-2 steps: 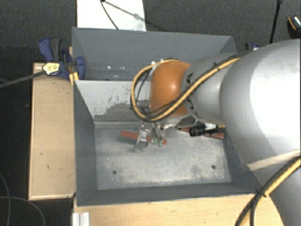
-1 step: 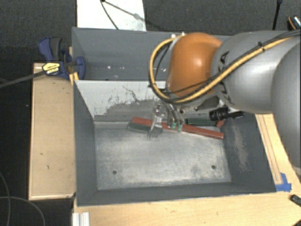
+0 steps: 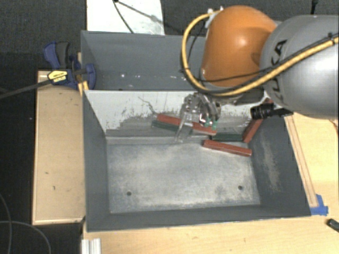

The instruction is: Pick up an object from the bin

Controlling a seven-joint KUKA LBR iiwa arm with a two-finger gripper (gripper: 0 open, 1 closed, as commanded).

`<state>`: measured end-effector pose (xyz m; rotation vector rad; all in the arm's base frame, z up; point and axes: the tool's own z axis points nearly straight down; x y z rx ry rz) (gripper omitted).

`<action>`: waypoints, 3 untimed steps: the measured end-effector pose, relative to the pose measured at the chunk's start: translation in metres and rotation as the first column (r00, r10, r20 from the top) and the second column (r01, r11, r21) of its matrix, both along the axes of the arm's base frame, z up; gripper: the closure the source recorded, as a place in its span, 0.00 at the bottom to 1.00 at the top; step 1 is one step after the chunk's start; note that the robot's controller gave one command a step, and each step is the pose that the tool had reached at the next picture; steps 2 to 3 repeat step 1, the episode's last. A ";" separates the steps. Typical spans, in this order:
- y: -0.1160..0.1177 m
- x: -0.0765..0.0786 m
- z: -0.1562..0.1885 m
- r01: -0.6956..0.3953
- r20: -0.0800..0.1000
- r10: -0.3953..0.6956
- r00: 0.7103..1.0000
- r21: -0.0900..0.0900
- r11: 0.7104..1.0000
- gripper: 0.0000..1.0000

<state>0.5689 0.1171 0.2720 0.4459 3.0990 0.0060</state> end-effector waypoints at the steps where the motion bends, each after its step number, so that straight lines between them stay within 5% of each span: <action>1: -0.032 -0.030 -0.013 -0.122 -0.011 0.122 0.992 -0.003 0.993 1.00; 3: -0.032 -0.030 -0.013 -0.122 -0.011 0.122 0.992 -0.003 0.993 1.00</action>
Offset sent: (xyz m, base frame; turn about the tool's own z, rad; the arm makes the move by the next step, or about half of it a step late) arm -0.0300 -0.0309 -0.0133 -0.1246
